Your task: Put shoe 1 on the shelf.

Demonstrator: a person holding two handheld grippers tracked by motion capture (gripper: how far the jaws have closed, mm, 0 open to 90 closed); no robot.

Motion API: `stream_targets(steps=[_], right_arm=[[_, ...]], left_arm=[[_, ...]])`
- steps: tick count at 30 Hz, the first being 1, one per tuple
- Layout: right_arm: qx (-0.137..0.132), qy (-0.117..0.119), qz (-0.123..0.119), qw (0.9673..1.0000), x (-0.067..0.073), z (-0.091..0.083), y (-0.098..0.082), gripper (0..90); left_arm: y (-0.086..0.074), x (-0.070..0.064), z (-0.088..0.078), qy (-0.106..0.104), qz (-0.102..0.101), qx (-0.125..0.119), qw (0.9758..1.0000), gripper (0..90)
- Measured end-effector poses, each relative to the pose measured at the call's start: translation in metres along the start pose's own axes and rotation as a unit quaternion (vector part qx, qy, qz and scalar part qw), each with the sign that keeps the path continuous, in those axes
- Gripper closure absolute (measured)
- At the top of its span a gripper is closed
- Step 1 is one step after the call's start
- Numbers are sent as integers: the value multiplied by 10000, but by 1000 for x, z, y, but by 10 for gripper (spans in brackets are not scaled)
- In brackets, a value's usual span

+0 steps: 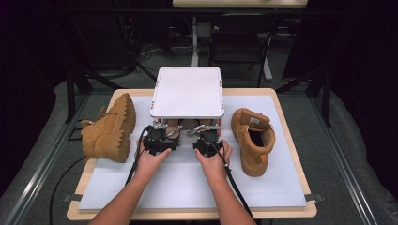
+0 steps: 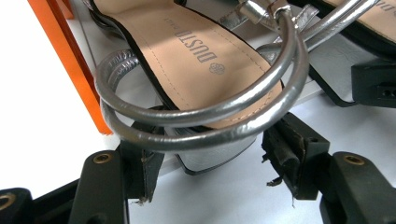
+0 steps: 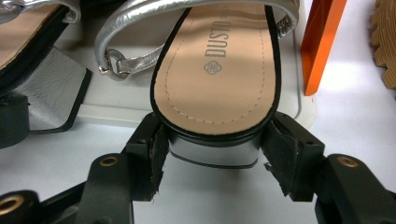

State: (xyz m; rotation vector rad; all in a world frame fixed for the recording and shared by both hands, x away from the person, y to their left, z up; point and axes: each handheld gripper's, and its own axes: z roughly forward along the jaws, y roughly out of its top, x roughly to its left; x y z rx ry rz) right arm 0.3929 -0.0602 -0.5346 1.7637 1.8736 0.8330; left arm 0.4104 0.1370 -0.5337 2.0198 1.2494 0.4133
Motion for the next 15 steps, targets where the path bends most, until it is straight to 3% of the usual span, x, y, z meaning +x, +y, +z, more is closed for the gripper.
stream_targets(steps=[10, 11, 12, 15], right_arm=[[-7, -62, 58, 10000, 3, 0, 1, 421], [-7, -59, 63, 10000, 2, 0, 1, 421], [-2, -63, 57, 10000, 3, 0, 1, 421], [8, -64, 48, 10000, 3, 0, 1, 421]], left_arm=[[9, 2, 6, 42, -39, 57, 10000, 402], [9, 5, 7, 84, 86, 54, 9999, 402], [9, 3, 7, 28, -92, 26, 10000, 402], [8, 2, 8, 42, -58, -1, 10000, 401]])
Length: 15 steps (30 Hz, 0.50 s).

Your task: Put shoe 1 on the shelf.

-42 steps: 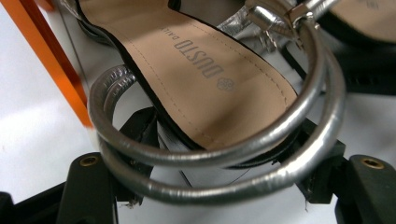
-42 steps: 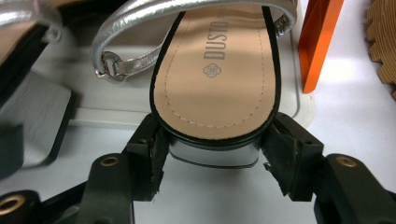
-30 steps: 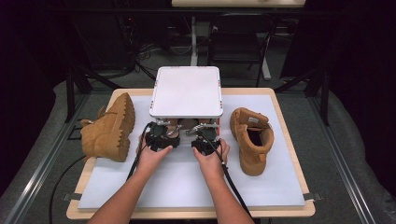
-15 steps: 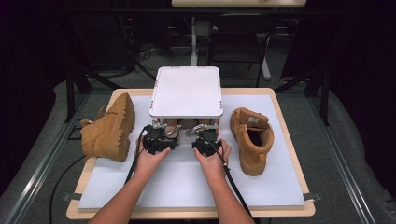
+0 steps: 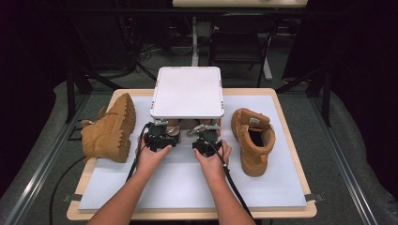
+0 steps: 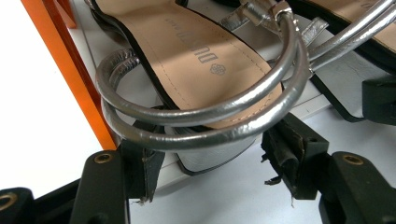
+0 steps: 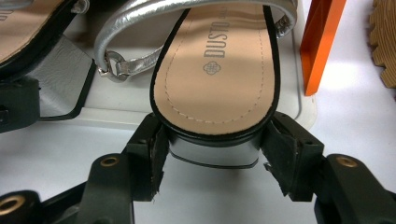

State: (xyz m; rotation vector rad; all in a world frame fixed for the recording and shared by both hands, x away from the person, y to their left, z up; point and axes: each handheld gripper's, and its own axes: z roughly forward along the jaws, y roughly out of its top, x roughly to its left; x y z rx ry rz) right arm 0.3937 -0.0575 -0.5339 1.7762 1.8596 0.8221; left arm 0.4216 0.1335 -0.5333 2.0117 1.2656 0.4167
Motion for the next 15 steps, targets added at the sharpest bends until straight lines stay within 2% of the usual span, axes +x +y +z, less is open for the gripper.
stream_targets(steps=[6, 7, 11, 15], right_arm=[[-56, -103, -41, 9999, 3, 6, 6, 421], [-78, -104, -14, 9999, 4, 8, 7, 421], [-101, -68, 56, 9999, 3, 13, 11, 421], [-130, -97, -4, 9999, 3, 15, 13, 420]], left_arm=[[0, -1, 0, 46, -16, 14, 10000, 401], [2, 1, 1, 86, 127, 29, 9999, 401], [3, 1, 2, 123, 96, 29, 9999, 401], [3, 1, 3, 138, 96, 2, 9999, 401]])
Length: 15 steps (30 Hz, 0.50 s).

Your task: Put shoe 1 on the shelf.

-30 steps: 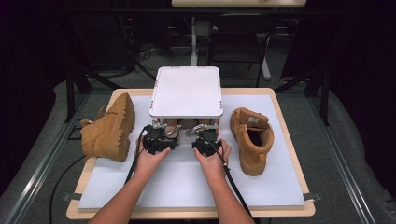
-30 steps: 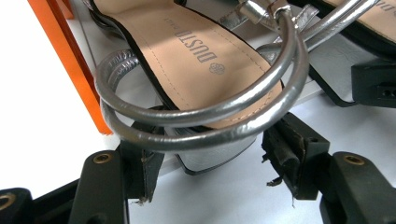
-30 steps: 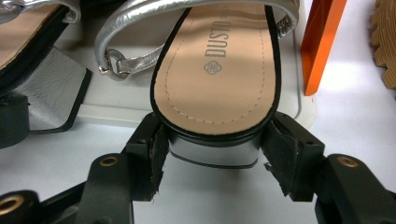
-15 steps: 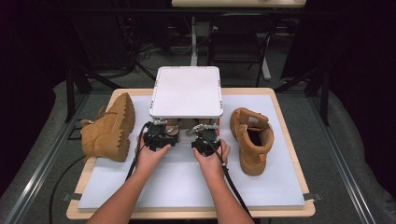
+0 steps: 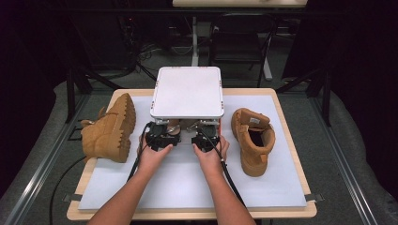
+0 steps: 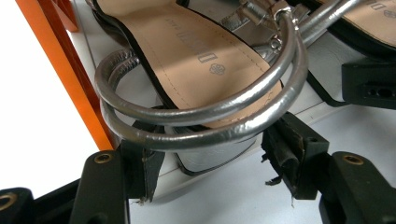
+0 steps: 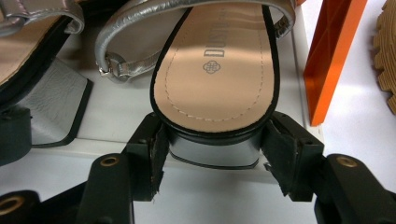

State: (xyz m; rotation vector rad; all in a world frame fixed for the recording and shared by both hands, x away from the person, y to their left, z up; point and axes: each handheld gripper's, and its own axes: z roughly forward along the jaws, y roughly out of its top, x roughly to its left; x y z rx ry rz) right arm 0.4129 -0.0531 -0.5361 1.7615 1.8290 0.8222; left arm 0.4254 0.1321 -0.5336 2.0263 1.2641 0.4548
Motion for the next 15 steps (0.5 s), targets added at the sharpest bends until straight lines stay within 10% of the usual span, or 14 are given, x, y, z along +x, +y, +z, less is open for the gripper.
stream_targets(steps=[15], right_arm=[[234, 211, -83, 9995, -6, 1, -3, 396]], left_arm=[[-4, -2, -1, -49, -129, -108, 9998, 409]])
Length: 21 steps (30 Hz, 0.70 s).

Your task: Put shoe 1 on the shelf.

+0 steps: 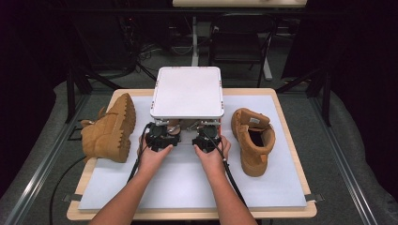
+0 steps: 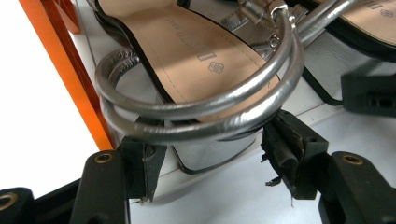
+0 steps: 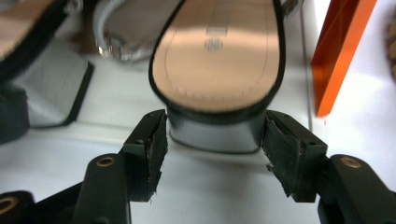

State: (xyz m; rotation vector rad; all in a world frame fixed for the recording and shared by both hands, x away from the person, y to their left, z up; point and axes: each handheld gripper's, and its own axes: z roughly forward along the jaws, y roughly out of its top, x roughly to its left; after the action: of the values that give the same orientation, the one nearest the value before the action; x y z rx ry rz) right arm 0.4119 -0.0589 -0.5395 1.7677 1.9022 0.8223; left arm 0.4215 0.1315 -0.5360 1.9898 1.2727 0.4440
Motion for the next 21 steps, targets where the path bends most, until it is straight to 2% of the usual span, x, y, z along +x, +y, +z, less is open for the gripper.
stream_targets(steps=[3, 5, 7, 13, 16, 21], right_arm=[[124, -13, -7, 9999, -2, -1, -2, 379], [63, 0, 5, 10000, -3, -4, -4, 385], [98, 0, -33, 9999, -4, -9, -4, 386], [213, -89, -400, 9989, -5, -25, -12, 400], [244, 15, -515, 9984, -6, -32, -18, 409], [296, 270, -774, 9962, -12, -49, -26, 421]], left_arm=[[-3, 0, -1, 30, 0, 74, 10000, 423], [-4, -1, -3, -40, -67, 76, 9999, 430], [-6, -2, -7, -55, -42, 67, 10000, 440], [-15, -1, -18, -151, 4, 172, 9997, 465], [-19, 0, -24, -236, -14, 169, 9996, 477], [-27, 4, -37, -331, -17, 363, 9988, 472]])
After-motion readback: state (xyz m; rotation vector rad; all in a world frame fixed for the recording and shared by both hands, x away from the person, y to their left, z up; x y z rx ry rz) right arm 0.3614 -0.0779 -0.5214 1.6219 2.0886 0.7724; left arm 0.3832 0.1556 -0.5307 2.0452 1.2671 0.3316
